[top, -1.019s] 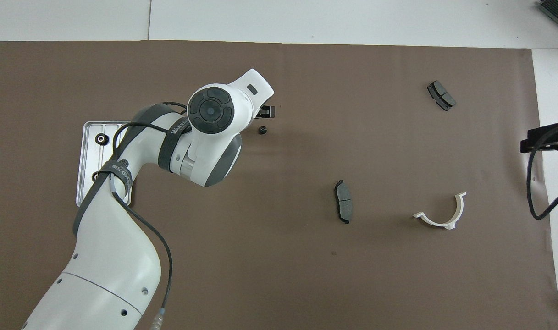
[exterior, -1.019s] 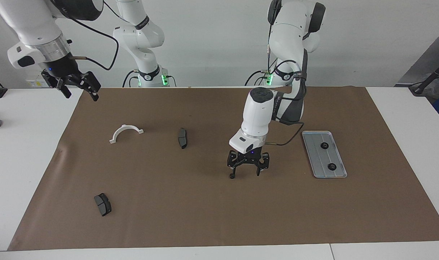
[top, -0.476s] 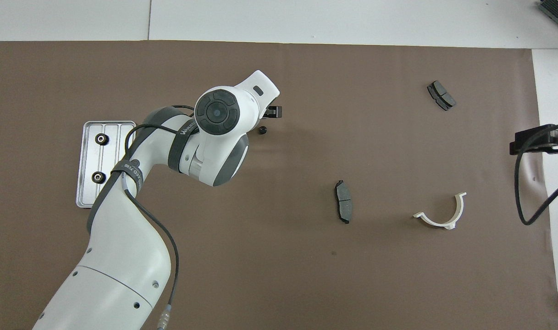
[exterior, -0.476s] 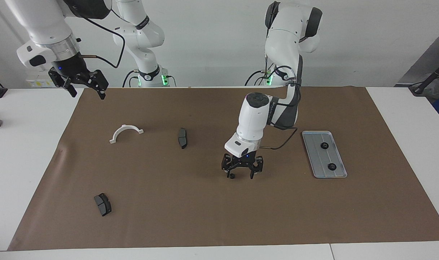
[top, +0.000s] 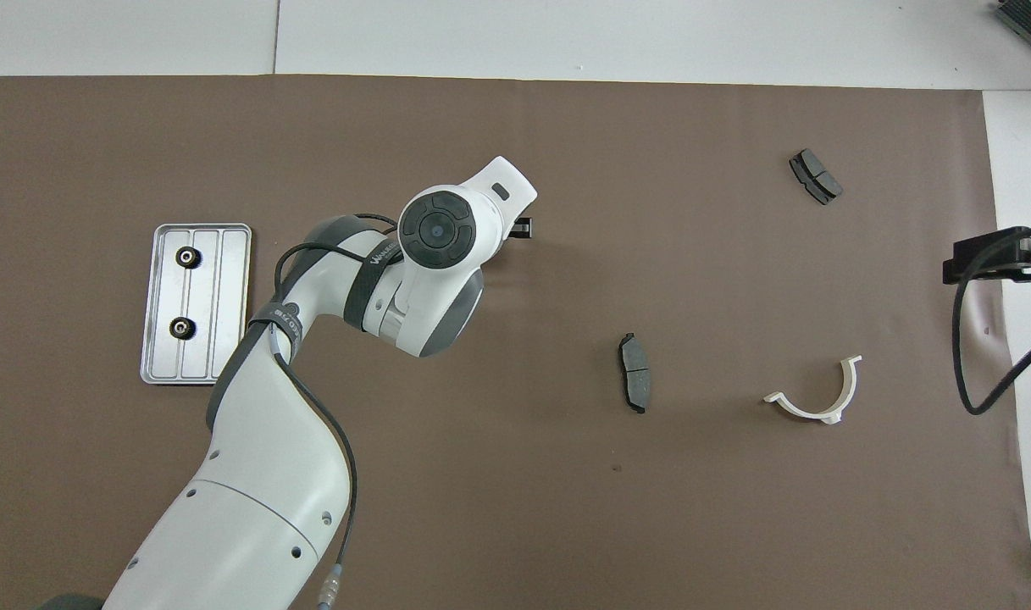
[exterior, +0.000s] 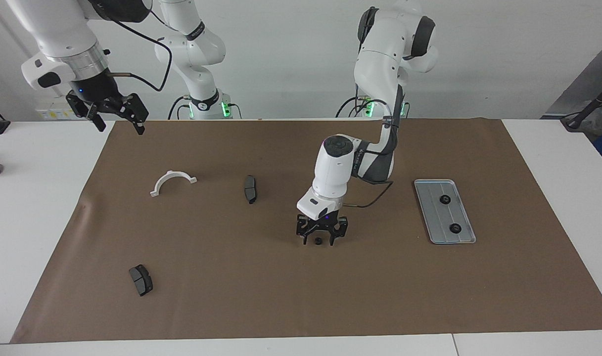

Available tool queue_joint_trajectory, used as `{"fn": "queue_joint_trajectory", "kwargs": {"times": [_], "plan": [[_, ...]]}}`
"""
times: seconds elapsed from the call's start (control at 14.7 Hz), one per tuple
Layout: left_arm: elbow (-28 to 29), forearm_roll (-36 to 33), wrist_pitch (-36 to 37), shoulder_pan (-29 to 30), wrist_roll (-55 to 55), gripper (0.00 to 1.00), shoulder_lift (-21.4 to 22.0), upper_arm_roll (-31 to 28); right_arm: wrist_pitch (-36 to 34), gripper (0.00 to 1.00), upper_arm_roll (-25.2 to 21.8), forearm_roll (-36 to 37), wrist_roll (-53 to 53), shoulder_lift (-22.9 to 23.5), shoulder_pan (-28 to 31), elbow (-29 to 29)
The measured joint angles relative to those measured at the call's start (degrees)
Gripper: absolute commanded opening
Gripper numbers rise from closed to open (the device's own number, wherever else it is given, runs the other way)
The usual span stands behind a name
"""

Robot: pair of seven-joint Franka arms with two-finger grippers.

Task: Pick bearing gear from pile to tray
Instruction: 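Grasp the third bearing with the left gripper while the right gripper withdraws, then lower the bearing onto the tray with the left gripper and open it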

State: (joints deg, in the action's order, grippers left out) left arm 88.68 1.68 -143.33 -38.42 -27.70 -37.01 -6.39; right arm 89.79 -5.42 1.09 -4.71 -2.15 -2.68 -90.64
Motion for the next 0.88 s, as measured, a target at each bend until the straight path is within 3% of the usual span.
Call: {"fn": "queue_joint_trajectory", "kwargs": {"times": [0.2, 0.27, 0.34, 0.41, 0.48, 0.88], "plan": [[1.2, 0.0, 0.0, -0.4, -0.1, 0.67, 0.0, 0.0, 0.0, 1.0, 0.0, 0.0, 0.0, 0.0, 0.0, 0.0], [1.4, 0.0, 0.0, -0.4, -0.1, 0.5, 0.0, 0.0, 0.0, 1.0, 0.0, 0.0, 0.0, 0.0, 0.0, 0.0], [1.6, 0.0, 0.0, -0.4, -0.2, 0.26, 0.0, 0.0, 0.0, 1.0, 0.0, 0.0, 0.0, 0.0, 0.0, 0.0], [1.7, 0.0, 0.0, -0.4, -0.4, 0.11, 0.1, -0.1, 0.0, 1.0, 0.0, 0.0, 0.0, 0.0, 0.0, 0.0], [1.7, 0.0, 0.1, -0.4, -0.6, 0.05, 0.2, -0.3, 0.0, 1.0, 0.0, 0.0, 0.0, 0.0, 0.0, 0.0], [1.7, 0.0, 3.6, -0.4, -1.2, 0.0, 1.4, -0.8, 0.0, 1.0, 0.0, 0.0, 0.0, 0.0, 0.0, 0.0]]}}
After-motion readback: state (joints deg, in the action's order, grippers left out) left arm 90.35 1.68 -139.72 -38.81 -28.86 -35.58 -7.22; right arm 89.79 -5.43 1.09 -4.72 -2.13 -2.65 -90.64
